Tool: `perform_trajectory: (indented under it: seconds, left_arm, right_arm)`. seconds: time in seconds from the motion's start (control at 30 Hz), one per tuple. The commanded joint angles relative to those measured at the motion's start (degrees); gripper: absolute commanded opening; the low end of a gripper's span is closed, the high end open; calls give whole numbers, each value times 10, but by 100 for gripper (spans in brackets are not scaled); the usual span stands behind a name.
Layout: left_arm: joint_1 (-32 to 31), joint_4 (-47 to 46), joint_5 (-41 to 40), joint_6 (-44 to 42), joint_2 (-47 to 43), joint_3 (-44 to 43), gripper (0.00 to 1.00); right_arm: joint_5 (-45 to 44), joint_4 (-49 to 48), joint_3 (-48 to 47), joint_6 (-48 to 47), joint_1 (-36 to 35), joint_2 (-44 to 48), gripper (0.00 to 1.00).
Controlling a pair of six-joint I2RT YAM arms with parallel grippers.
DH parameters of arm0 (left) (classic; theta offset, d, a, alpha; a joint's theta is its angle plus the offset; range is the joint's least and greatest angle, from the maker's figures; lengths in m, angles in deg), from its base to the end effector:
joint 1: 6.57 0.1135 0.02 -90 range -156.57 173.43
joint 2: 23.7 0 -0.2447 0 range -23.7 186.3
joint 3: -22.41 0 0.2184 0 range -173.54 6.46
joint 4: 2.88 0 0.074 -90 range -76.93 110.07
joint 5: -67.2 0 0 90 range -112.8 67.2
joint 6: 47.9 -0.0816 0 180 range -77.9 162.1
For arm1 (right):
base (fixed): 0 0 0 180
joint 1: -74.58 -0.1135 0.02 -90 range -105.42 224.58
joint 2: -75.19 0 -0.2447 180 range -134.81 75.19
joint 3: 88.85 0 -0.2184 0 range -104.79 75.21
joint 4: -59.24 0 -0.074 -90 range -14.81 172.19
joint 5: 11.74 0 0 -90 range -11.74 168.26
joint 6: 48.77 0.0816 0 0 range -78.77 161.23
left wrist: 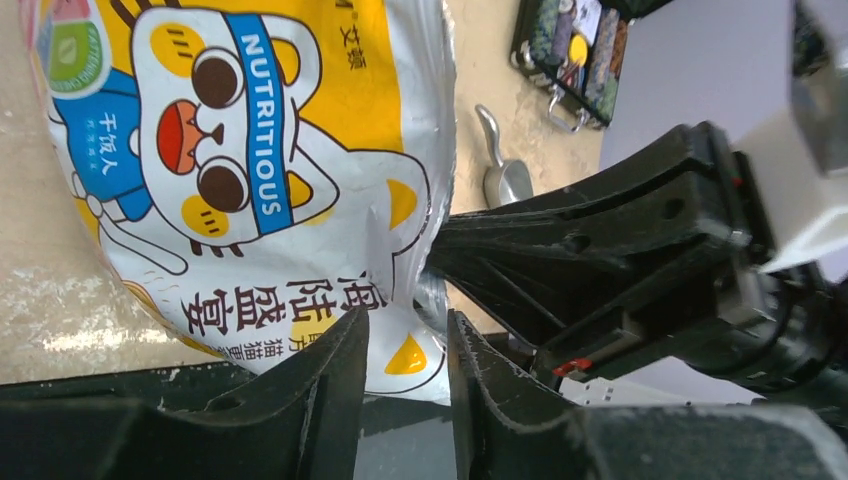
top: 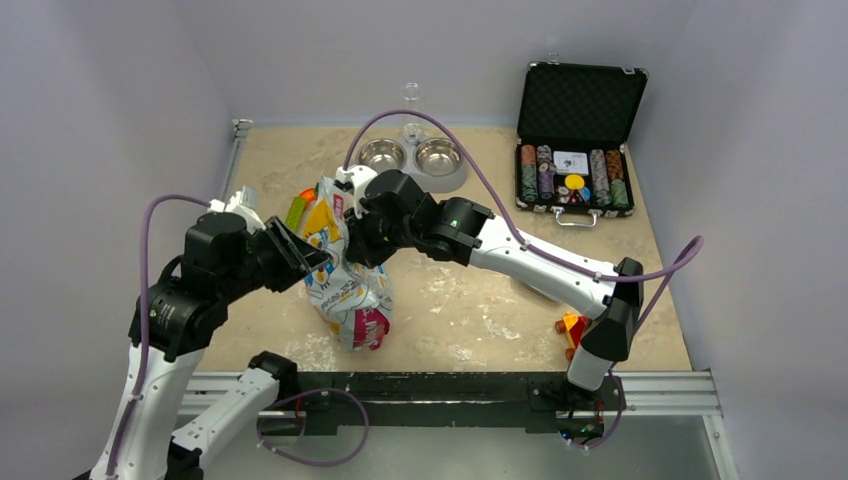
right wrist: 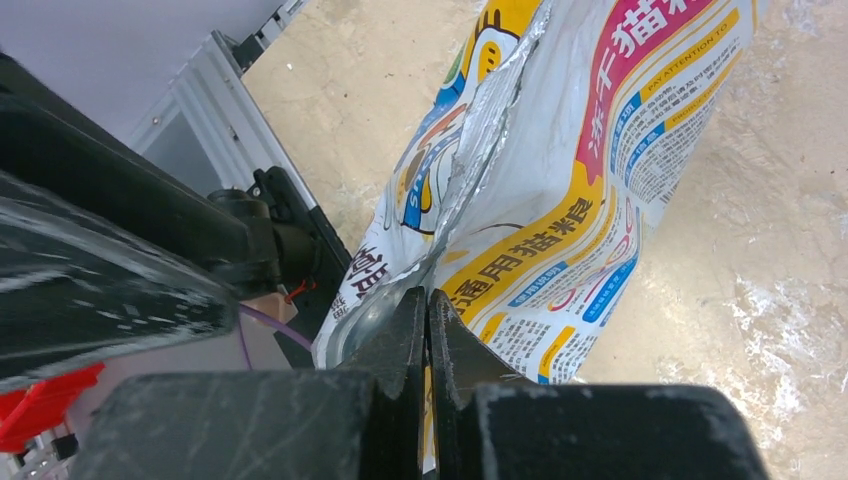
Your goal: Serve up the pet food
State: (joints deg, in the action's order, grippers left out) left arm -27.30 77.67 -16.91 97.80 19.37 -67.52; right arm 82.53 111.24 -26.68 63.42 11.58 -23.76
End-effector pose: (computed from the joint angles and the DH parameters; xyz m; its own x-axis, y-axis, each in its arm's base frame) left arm 0.1090 -0.0502 0.3539 -0.6492 -0.6329 -0.4219 -0.1852 0.6694 -0.7194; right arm 0.1738 0.3546 0.3410 -0.5760 -0.3008 -0.7601 -0.7553 0.5516 0.3540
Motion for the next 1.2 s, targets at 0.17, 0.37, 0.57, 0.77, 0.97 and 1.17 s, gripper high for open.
perform_trajectory:
  seconds: [0.17, 0.37, 0.57, 0.77, 0.97, 1.17]
  left_arm:
    - [-18, -46, 45, -49, 57, 11, 48]
    - [-64, -38, 12, -42, 77, 26, 43]
    - [-70, 13, -49, -50, 88, 11, 24]
    - [-69, 13, -97, -61, 112, 8, 40]
    - [-70, 1, -93, -67, 148, -24, 12]
    - [-67, -72, -41, -10, 83, 36, 0]
  right_arm:
    - [29, -9, 10, -10, -2, 30, 0]
    - [32, -12, 11, -12, -2, 32, 0]
    - [36, -13, 16, -13, -2, 37, 0]
    - [30, -14, 22, -12, -2, 42, 0]
    - [11, 4, 20, -3, -2, 39, 0]
    - [-7, 40, -17, -11, -2, 17, 0]
